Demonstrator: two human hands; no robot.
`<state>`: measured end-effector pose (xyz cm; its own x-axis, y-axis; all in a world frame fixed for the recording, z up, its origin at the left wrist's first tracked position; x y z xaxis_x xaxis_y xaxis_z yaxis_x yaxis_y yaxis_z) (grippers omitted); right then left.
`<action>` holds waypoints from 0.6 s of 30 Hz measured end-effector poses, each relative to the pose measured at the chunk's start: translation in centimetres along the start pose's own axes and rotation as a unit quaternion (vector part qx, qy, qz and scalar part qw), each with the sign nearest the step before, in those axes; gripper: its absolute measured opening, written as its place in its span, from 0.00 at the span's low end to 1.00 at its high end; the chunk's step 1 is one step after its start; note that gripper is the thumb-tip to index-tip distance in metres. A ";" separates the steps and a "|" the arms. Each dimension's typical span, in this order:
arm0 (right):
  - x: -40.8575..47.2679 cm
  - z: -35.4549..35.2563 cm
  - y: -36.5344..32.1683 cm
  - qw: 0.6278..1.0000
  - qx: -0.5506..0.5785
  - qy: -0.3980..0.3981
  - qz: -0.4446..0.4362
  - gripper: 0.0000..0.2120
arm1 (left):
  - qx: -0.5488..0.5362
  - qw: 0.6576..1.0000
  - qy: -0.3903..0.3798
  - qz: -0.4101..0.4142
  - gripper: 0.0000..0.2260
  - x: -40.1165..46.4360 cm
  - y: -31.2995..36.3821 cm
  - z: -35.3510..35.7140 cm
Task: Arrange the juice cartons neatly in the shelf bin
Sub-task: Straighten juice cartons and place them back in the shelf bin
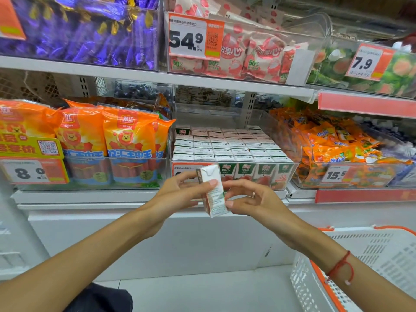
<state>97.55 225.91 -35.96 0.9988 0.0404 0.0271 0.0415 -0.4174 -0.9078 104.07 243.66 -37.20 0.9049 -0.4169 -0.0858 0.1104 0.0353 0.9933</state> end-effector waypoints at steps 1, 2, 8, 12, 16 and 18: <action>0.0 -0.1 0.1 1.000 -0.007 0.002 0.003 0.15 | 0.013 1.000 0.006 0.018 0.22 0.0 0.1 0.0; -0.1 -0.2 0.2 1.000 -0.011 0.002 0.006 0.14 | 0.028 0.999 0.008 0.035 0.24 0.0 0.3 0.0; 0.0 -0.3 0.1 0.999 0.033 0.015 0.020 0.08 | 0.105 0.982 -0.006 0.154 0.26 -0.1 0.7 0.3; -0.1 -0.1 -0.2 0.999 0.022 0.039 0.021 0.21 | 0.160 0.963 -0.019 0.216 0.25 -0.2 0.9 0.6; 0.0 -0.1 0.0 0.998 0.001 0.056 0.026 0.23 | 0.188 0.952 -0.033 0.239 0.26 -0.2 0.8 0.9; 0.0 -0.1 0.2 0.998 -0.012 0.047 0.028 0.23 | 0.198 0.950 -0.032 0.239 0.26 -0.2 0.7 0.9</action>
<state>97.53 225.75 -36.07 0.9975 -0.0688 0.0159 -0.0159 -0.4378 -0.8989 103.61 242.93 -36.47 0.7843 -0.4945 0.3746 -0.4812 -0.1039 0.8705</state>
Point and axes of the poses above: each hand's wrist, its own x-axis towards the middle knuckle, its own z-axis out of the palm, y = z × x, the point moved 3 cm from there along x, towards the middle knuckle, and after that the axes turned 7 degrees about -x, right-handed, at the moved point
